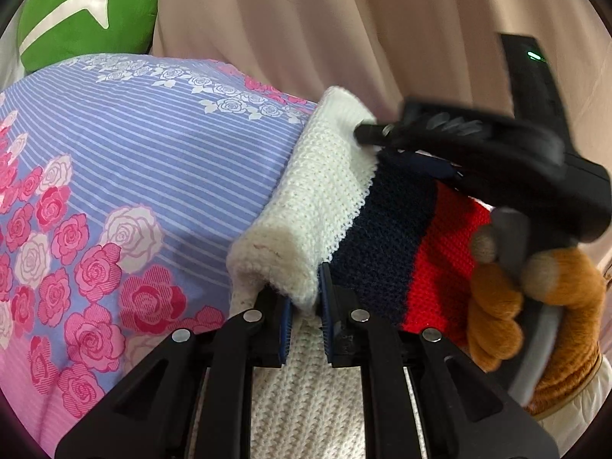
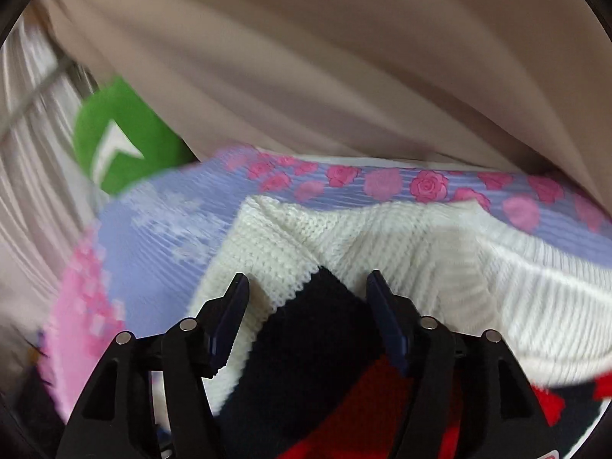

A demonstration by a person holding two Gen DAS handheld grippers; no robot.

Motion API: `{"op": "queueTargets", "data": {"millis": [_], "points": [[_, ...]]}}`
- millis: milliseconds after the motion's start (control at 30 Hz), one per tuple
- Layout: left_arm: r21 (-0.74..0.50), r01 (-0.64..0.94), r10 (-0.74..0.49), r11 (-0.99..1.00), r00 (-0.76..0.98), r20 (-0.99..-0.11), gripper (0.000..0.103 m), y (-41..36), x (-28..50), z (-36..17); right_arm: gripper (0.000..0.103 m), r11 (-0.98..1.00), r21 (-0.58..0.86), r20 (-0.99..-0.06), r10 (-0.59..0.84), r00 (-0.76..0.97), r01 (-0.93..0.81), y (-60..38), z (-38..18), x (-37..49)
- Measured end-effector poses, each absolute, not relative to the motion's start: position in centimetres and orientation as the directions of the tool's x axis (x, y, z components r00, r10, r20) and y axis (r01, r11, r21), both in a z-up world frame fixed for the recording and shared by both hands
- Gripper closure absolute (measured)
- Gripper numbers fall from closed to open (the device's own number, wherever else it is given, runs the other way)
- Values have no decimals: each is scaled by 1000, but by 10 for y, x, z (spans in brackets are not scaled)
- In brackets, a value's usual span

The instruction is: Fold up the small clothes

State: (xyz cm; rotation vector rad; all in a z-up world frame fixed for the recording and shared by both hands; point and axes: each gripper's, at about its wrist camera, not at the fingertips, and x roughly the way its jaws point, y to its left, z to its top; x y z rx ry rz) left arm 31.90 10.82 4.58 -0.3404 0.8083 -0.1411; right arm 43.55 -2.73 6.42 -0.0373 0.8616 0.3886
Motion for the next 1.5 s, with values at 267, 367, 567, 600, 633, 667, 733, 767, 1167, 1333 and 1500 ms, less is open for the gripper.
{"op": "queueTargets", "data": {"millis": [267, 367, 567, 600, 633, 667, 733, 767, 1167, 1333, 1500], "points": [[-330, -6, -235, 944, 689, -685, 91, 102, 316, 48, 99, 940, 62, -658, 291, 695, -335, -33, 105, 437], [-319, -6, -227, 948, 690, -687, 91, 98, 315, 48, 99, 955, -12, -746, 190, 639, -297, -33, 65, 464], [-323, -4, -231, 946, 690, -686, 91, 94, 313, 48, 95, 950, 76, -730, 260, 632, -303, -47, 79, 459], [-327, -5, -234, 945, 690, -685, 91, 94, 313, 48, 91, 942, 122, -705, 303, 641, -311, -48, 87, 450], [-333, -6, -237, 943, 690, -684, 91, 96, 313, 48, 90, 928, 172, -677, 355, 645, -330, -52, 97, 437], [-343, -8, -243, 939, 690, -682, 91, 99, 314, 47, 83, 910, 201, -671, 397, 626, -362, -51, 101, 428], [-369, -17, -255, 929, 692, -675, 91, 105, 314, 46, 79, 877, 205, -672, 450, 589, -435, -46, 103, 405], [-388, -26, -261, 921, 697, -668, 91, 108, 313, 46, 79, 864, 172, -687, 449, 571, -472, -38, 98, 395], [-343, -18, -233, 939, 698, -677, 91, 104, 312, 43, 85, 913, 143, -714, 363, 599, -383, -4, 73, 435], [-334, -16, -229, 943, 697, -679, 90, 103, 314, 41, 84, 918, 137, -664, 365, 653, -373, -68, 87, 376], [-318, -13, -220, 948, 697, -683, 90, 99, 317, 41, 88, 982, -3, -726, 128, 676, -190, -183, 60, 330]]}}
